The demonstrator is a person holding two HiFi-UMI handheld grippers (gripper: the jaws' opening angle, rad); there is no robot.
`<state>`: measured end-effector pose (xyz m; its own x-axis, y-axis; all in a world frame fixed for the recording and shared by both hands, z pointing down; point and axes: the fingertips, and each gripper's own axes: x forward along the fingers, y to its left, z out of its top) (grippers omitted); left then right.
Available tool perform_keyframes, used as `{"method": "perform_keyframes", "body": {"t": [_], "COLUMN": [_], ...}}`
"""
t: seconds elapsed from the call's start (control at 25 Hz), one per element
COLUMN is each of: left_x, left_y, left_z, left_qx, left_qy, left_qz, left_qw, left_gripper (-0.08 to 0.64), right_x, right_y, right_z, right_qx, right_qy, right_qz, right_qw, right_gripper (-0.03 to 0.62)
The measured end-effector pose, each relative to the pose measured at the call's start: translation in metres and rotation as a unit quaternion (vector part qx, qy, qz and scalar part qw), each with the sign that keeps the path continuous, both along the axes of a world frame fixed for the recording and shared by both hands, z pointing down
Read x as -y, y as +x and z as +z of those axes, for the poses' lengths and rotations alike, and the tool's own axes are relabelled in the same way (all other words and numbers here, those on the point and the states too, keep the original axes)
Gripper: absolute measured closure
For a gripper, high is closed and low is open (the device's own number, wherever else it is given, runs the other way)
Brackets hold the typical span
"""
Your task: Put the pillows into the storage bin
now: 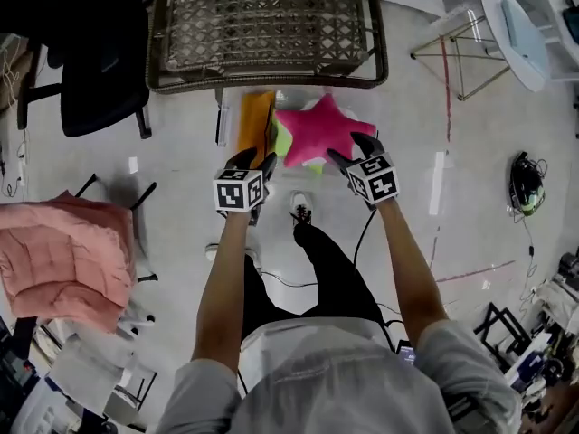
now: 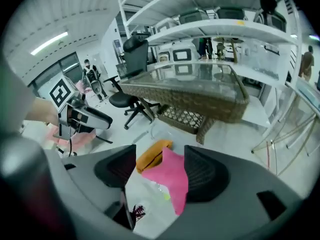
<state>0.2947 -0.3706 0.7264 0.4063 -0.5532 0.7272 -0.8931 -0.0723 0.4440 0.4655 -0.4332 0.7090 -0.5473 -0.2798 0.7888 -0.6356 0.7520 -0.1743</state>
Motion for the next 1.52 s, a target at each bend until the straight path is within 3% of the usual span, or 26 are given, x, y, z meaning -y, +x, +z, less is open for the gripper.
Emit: {"method": "perform_keyframes", "body": {"t": [0.2,0.36,0.56,0.68,0.8,0.88,1.12,1.52], "left_x": [-0.033,-0.093,-0.198,-0.276,-0.355,-0.398,-0.504,-0.647], "left_y": [-0.078,-0.16,-0.259,-0.325,-0.387,-0.418,-0.48,-0.539], "left_z": [-0.082,-0.144,-0.218,-0.266,-0.309,-0.334,-0.393,-0.466], "left_qx": [0.005,0.037,0.115,0.151,0.182,0.207,0.282,0.372], "left_qy": [0.061,0.104,0.138,0.163,0.187,0.199,0.208,0.188], "left_qz": [-0.105,-0.201,-0.249,-0.319,-0.383,-0.406,-0.437,-0.502], "left_qw": [0.9926,0.9733,0.9516,0.9212,0.886,0.8677,0.8285,0.758], "left_gripper": [0.331,0.339,0.369,0.38,0.387,0.387,0.387,0.41], "right_x": [0.002,-0.011,-0.079,-0.128,-0.187,-0.228,-0.329,-0.455], "right_y": [-0.085,-0.176,-0.294,-0.38,-0.458,-0.5,-0.591,-0.7], "right_z": [-0.084,-0.156,-0.241,-0.295,-0.346,-0.374,-0.424,-0.476], "right_qx": [0.044,0.089,0.139,0.177,0.215,0.233,0.253,0.317], "right_qy": [0.049,0.079,0.112,0.137,0.152,0.167,0.214,0.23], "right_qz": [-0.075,-0.146,-0.232,-0.301,-0.35,-0.379,-0.473,-0.545], "right_qw": [0.995,0.982,0.956,0.927,0.899,0.88,0.816,0.742], "right_gripper": [0.313,0.343,0.421,0.508,0.536,0.54,0.545,0.548]}}
